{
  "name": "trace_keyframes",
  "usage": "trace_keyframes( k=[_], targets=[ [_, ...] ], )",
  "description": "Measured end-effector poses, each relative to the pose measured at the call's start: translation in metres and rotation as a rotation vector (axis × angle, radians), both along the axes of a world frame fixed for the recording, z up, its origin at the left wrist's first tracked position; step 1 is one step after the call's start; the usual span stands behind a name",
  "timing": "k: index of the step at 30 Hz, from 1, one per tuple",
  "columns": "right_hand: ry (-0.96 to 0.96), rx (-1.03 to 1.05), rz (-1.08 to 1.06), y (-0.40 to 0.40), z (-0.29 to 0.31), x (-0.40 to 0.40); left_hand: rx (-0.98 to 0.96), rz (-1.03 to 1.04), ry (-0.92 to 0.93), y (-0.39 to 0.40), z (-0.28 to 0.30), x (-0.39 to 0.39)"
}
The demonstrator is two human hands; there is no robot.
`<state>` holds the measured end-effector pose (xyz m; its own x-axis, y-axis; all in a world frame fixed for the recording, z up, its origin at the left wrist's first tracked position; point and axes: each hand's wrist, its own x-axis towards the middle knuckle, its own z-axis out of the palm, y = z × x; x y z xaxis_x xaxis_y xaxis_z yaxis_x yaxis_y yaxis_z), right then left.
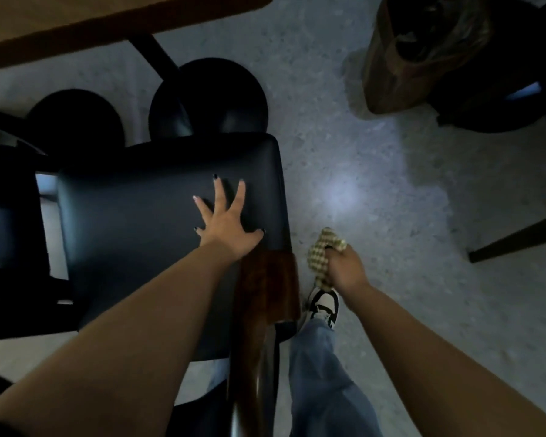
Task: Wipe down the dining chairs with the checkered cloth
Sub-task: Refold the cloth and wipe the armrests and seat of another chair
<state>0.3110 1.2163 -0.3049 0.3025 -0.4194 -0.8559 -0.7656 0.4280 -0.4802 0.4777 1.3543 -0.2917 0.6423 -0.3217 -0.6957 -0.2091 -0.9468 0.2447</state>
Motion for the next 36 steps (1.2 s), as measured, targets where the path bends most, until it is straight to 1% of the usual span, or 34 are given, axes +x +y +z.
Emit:
trace_keyframes(
  k=[1,4,6,8,9,11,15,18,21,24,28,33,36],
  targets=[
    [-0.018,0.022,0.005,0.003,-0.009,0.004,0.044,-0.01,0.009,0.0,-0.002,0.008],
    [0.002,0.074,0.114,0.014,-0.034,0.007,0.17,-0.077,0.065,-0.002,-0.006,0.028],
    [-0.003,0.193,0.125,0.027,-0.047,0.011,0.228,-0.159,0.085,-0.004,-0.01,0.034],
    [-0.006,0.323,0.03,0.038,-0.054,0.022,0.272,-0.2,0.066,-0.006,-0.013,0.034],
    [0.026,0.327,-0.018,0.041,-0.056,0.028,0.285,-0.207,0.049,-0.005,-0.015,0.032],
    [0.091,0.269,-0.058,0.039,-0.059,0.045,0.289,-0.207,0.017,-0.005,-0.019,0.03],
    [0.049,0.216,-0.146,0.025,-0.062,0.097,0.286,-0.206,-0.016,-0.003,-0.022,0.028],
    [-0.011,0.079,-0.07,0.005,-0.06,0.147,0.276,-0.207,-0.037,-0.002,-0.025,0.027],
    [-0.129,-0.042,-0.026,-0.021,-0.057,0.194,0.265,-0.206,-0.057,-0.001,-0.026,0.027],
    [-0.229,-0.228,0.117,-0.03,-0.057,0.219,0.25,-0.219,-0.066,0.001,-0.028,0.027],
    [-0.327,-0.318,0.151,-0.012,-0.06,0.192,0.234,-0.226,-0.081,0.003,-0.029,0.026],
    [-0.265,-0.225,0.137,0.012,-0.056,0.122,0.212,-0.205,-0.087,0.003,-0.029,0.025],
    [-0.211,-0.176,0.177,0.016,-0.055,0.107,0.211,-0.192,-0.081,0.002,-0.028,0.025]
  ],
)
